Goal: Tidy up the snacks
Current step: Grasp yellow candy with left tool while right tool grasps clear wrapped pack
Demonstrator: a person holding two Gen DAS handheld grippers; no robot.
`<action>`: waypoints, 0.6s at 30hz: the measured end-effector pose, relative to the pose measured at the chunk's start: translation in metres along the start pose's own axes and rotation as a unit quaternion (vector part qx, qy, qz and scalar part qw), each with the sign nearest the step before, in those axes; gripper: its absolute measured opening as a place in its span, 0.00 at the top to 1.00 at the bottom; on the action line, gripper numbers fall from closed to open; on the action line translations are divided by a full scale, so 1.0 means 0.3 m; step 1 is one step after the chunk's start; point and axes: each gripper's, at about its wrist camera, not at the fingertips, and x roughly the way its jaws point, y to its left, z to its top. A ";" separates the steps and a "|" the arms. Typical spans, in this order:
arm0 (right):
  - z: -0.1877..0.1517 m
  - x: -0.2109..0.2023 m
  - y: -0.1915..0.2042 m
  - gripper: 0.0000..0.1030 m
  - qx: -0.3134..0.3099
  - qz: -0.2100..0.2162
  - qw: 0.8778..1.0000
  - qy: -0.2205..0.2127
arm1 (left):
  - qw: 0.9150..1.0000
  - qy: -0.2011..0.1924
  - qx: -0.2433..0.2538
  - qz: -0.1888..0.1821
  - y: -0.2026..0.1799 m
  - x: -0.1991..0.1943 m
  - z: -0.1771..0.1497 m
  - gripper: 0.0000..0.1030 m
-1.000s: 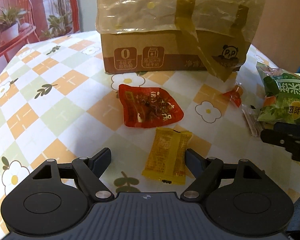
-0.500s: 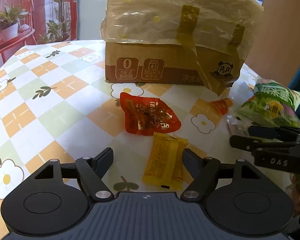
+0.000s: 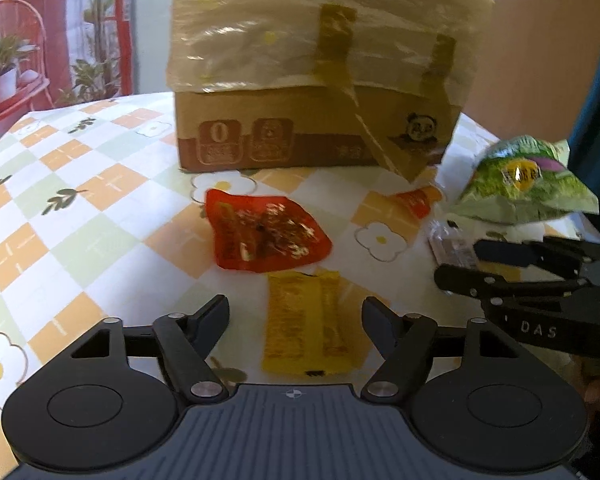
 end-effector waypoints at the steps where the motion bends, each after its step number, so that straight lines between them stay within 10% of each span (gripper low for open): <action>1: 0.000 0.000 -0.001 0.43 0.001 0.001 1.000 -0.001 | 1.000 -0.003 0.004 0.003 -0.007 0.001 -0.004 0.31; 3: -0.002 0.000 -0.004 0.43 0.003 0.003 1.000 -0.002 | 1.000 -0.014 0.007 0.010 -0.014 -0.003 -0.009 0.68; 18: 0.017 -0.002 -0.020 0.40 0.020 0.015 1.000 0.012 | 0.998 -0.051 -0.039 0.010 0.035 -0.051 -0.021 0.68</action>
